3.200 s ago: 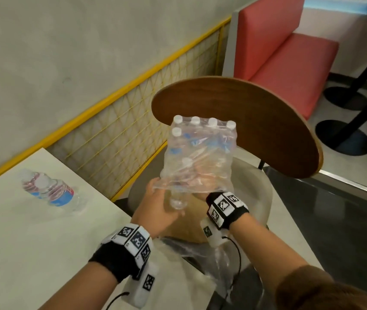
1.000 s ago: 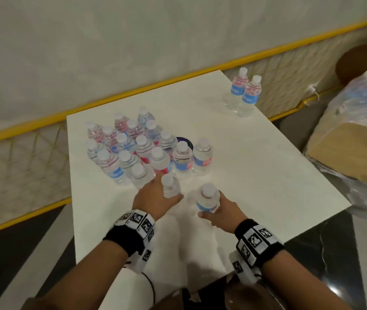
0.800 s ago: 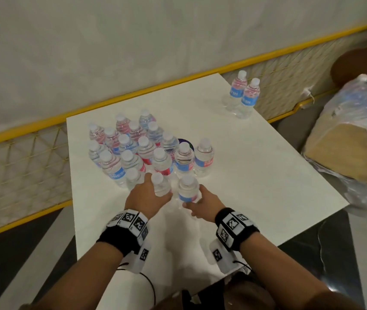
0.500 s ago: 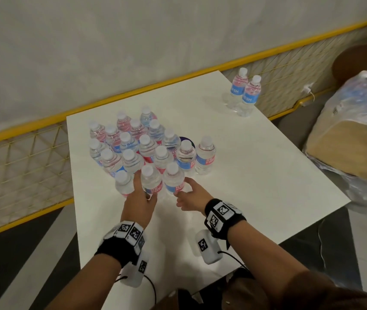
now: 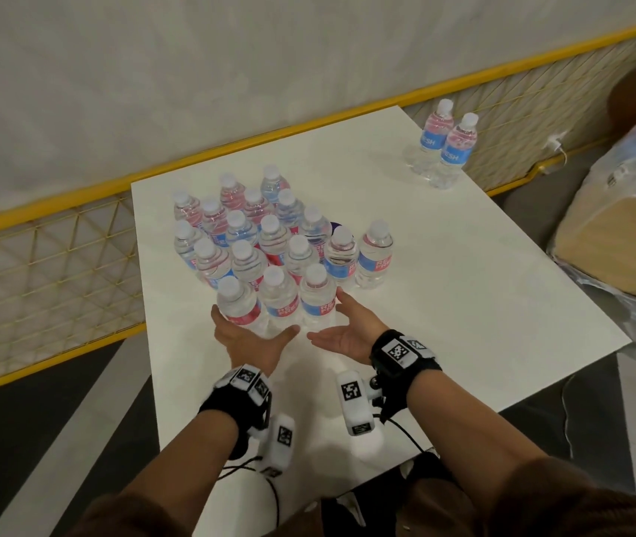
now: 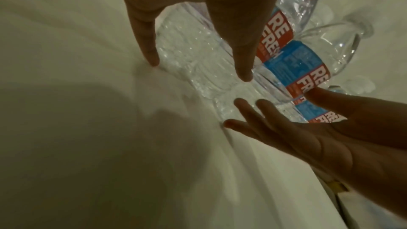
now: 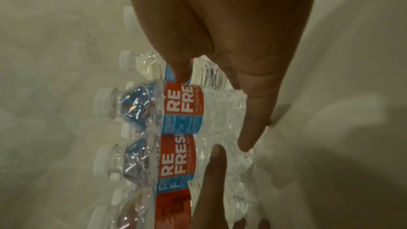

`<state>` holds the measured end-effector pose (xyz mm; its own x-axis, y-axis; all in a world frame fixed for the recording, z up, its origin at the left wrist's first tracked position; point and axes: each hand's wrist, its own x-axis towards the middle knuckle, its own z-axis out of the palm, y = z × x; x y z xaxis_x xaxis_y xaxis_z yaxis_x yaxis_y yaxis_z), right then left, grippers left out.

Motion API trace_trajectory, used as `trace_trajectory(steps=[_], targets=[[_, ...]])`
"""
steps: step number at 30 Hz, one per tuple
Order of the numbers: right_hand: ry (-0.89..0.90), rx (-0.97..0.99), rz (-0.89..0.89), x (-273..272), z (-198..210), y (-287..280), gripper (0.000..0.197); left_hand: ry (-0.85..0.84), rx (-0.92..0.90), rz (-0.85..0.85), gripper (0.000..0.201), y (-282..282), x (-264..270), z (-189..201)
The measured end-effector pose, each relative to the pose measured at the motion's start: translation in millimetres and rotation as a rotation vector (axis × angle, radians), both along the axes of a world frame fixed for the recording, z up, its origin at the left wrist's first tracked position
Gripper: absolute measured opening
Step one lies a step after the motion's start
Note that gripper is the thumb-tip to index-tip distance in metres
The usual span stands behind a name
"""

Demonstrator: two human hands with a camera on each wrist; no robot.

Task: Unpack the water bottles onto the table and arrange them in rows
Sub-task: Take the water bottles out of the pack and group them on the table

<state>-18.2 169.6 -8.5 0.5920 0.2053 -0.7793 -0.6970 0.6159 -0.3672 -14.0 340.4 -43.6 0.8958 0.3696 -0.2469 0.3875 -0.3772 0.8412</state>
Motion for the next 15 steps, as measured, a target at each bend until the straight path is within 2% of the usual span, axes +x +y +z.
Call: trace_trajectory(steps=[3, 6, 11, 15], targets=[[-0.006, 0.001, 0.003, 0, 2, 9, 0.075, 0.026, -0.009, 0.087, 0.139, -12, 10, 1], [-0.010, -0.003, 0.012, -2, 5, 15, 0.074, 0.002, -0.048, 0.162, 0.136, -14, 15, -1], [-0.037, 0.022, -0.017, -3, 8, 27, 0.072, -0.132, -0.063, 0.137, 0.122, -9, 18, -8], [-0.031, 0.035, -0.024, 0, 7, 37, 0.069, -0.231, -0.091, 0.136, 0.121, 1, 21, -11]])
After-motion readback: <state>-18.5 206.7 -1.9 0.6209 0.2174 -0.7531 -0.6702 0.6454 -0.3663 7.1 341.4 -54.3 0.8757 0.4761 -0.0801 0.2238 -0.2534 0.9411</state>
